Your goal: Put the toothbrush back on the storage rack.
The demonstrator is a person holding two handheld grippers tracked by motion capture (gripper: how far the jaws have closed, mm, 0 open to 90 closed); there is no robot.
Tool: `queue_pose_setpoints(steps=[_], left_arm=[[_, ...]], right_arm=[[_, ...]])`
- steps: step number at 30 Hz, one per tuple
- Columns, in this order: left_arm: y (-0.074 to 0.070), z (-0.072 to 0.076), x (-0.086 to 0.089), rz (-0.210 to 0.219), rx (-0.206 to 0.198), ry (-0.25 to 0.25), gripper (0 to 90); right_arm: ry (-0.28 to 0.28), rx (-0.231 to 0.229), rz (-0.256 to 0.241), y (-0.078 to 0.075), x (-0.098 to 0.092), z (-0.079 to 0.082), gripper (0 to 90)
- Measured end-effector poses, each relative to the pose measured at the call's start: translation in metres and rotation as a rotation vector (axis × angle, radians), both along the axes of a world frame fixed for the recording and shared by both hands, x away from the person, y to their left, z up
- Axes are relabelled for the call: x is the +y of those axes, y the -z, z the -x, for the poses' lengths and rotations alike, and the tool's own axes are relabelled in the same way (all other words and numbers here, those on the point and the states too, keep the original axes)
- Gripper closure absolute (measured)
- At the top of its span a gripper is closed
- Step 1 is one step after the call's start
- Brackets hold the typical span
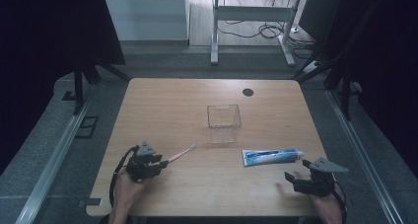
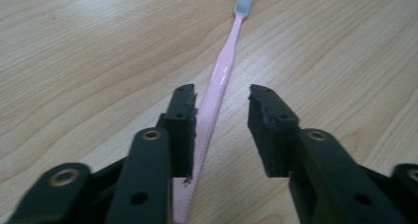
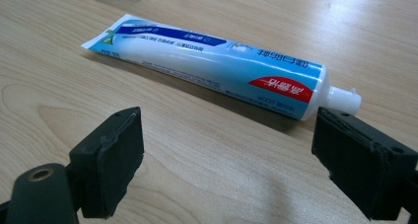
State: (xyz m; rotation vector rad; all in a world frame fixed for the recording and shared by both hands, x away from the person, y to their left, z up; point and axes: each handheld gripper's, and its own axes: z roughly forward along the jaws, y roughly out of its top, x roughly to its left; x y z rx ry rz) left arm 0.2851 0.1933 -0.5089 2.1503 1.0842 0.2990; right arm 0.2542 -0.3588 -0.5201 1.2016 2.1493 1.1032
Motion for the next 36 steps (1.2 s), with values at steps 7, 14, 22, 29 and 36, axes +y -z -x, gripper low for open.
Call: queue_pose_setpoints(steps=[7,14,22,29,36], left_arm=[[-0.003,-0.008,0.002,0.019,0.027,0.020,79.8],[-0.005,-0.017,0.003,-0.027,0.044,0.001,89.4],[-0.003,-0.028,0.012,-0.052,0.046,-0.004,89.5],[0.003,-0.032,0.015,-0.065,0.058,-0.010,89.5],[0.009,-0.033,0.011,-0.092,0.083,0.005,89.5]], right_arm=[[0.002,-0.008,0.003,-0.001,0.000,0.001,13.0],[0.004,-0.012,0.008,-0.001,0.000,0.001,13.1],[0.002,-0.011,-0.004,-0.001,-0.001,0.001,13.1],[-0.007,-0.008,-0.008,0.000,-0.001,0.001,13.1],[-0.013,-0.006,-0.009,0.000,-0.001,0.000,13.1]])
